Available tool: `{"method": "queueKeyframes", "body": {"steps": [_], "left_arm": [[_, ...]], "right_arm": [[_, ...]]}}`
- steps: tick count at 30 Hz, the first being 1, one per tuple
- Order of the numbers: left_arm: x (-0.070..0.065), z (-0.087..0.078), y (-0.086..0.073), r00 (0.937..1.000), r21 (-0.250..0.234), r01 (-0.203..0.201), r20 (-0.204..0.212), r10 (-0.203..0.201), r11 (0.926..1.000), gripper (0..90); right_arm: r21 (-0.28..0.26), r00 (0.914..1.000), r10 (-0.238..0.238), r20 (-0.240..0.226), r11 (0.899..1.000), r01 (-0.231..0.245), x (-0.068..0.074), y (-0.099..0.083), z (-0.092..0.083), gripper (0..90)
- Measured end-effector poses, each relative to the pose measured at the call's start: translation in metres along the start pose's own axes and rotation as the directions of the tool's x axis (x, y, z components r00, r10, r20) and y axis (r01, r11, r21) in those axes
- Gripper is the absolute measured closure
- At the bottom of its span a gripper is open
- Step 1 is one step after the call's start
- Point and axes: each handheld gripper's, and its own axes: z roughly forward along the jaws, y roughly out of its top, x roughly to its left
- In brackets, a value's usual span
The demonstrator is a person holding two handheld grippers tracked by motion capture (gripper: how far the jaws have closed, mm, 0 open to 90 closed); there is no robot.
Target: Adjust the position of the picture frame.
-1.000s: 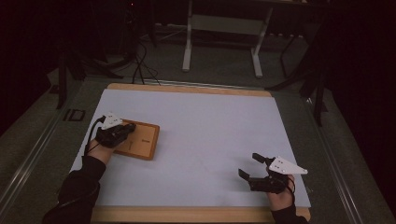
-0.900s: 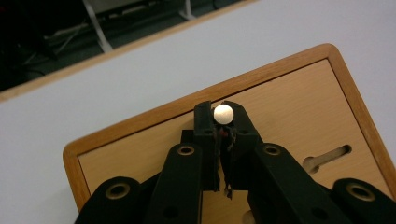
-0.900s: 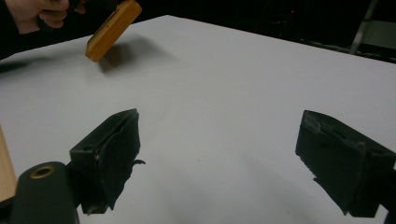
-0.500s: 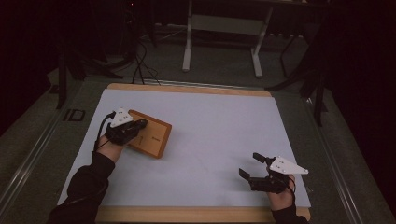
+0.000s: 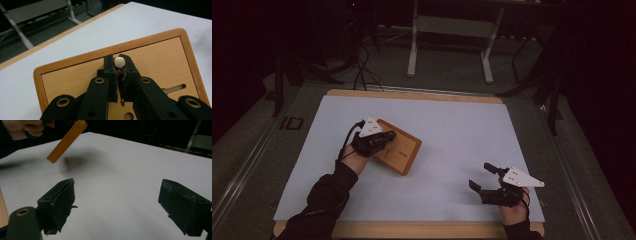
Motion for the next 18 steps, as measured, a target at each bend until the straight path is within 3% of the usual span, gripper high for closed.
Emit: {"method": "queueKeyframes", "body": {"steps": [11, 18], "left_arm": [[-0.027, 0.043, 0.008, 0.9963, 0.051, -0.033, 0.081, 0.029, 0.9981, 85.8], [-0.035, 0.068, 0.01, 0.9948, 0.091, -0.048, 0.094, 0.04, 0.9947, 85.8]], "right_arm": [[-0.011, 1.0, 0.001, 0.006, 1.0, -0.001, -0.002, 0.001, -0.004, 13.5], [-0.015, 1.0, 0.0, 0.006, 1.0, 0.001, -0.002, 0.001, -0.005, 13.5]]}}
